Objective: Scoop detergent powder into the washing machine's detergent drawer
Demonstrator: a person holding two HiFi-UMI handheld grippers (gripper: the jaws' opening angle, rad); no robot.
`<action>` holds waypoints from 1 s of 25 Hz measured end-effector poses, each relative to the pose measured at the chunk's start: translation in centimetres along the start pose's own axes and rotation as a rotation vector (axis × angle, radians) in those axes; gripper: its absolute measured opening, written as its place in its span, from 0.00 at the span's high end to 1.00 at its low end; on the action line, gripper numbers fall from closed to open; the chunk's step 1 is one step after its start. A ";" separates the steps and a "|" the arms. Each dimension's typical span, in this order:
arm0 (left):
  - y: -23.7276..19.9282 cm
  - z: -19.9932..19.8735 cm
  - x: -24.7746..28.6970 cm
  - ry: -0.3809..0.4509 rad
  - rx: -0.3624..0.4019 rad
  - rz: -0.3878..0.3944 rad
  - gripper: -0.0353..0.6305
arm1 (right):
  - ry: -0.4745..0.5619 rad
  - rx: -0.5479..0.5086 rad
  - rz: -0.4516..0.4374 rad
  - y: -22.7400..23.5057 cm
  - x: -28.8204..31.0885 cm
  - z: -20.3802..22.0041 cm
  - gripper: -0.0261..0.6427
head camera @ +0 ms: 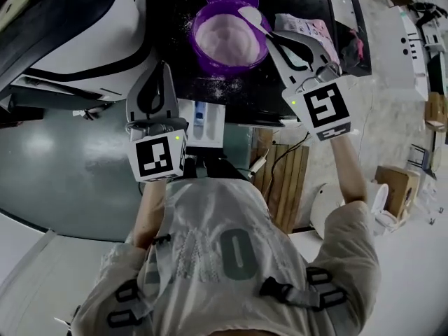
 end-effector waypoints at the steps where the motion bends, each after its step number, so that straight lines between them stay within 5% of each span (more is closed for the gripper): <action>1: 0.0 0.1 0.0 -0.010 -0.001 -0.004 0.92 | -0.040 -0.046 -0.034 0.1 0.8 0.3 0.95; 10: 0.4 2.1 0.9 -0.068 0.025 -0.034 0.92 | -0.306 -0.300 -0.262 0.5 6.6 2.2 0.95; 18: -0.3 4.6 0.8 -0.132 -0.052 -0.075 0.92 | -0.431 -0.337 -0.341 0.1 8.9 3.4 0.95; 25: -0.9 5.5 0.7 -0.138 -0.069 -0.112 0.92 | -0.495 -0.269 -0.465 -0.7 8.6 3.8 0.95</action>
Point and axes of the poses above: the fingertips, and each gripper's own axes: x forward along the fingers, y to its right, z out of its underside, the point moved 5 cm from there along -x, backward along the fingers, and after that the axes turned 2 degrees about x, right-handed, at the moved point
